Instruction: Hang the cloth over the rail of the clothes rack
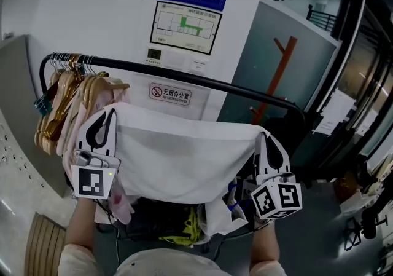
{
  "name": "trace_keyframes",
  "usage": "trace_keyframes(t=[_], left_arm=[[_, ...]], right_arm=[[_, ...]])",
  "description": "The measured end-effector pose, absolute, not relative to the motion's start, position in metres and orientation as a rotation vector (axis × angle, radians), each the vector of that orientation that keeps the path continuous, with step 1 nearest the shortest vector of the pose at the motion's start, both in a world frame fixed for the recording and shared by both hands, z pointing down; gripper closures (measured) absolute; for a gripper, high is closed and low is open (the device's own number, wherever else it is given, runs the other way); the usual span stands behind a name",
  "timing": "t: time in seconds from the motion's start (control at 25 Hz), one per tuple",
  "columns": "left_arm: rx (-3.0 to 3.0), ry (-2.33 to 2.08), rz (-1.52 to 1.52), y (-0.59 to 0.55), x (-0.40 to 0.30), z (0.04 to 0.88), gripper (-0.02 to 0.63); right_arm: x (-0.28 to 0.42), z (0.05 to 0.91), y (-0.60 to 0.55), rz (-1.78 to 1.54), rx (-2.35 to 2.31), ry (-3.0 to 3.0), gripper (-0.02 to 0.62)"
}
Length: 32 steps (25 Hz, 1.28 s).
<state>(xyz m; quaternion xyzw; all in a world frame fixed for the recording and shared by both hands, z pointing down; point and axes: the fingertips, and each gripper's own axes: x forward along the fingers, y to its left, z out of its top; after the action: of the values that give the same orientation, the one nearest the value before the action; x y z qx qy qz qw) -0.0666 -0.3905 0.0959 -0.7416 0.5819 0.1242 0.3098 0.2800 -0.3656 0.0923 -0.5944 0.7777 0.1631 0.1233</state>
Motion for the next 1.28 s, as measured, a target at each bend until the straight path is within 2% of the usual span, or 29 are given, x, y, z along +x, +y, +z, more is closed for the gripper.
trace_keyframes(t=[0.56,0.88,1.28], left_arm=[[-1.836,1.373,0.145,-0.437,-0.05,-0.016,0.578],[-1.819,1.352,0.015,-0.488,-0.041,-0.074,0.578],[-1.76,1.353,-0.059,-0.538,-0.029,-0.116,0.577]], right_arm=[[0.292,-0.028,-0.414,0.709,-1.814,2.238,0.569],[0.302,-0.096,-0.459,0.603,-1.704,2.334,0.569],[0.31,-0.136,-0.503,0.7,-1.728,2.297,0.569]])
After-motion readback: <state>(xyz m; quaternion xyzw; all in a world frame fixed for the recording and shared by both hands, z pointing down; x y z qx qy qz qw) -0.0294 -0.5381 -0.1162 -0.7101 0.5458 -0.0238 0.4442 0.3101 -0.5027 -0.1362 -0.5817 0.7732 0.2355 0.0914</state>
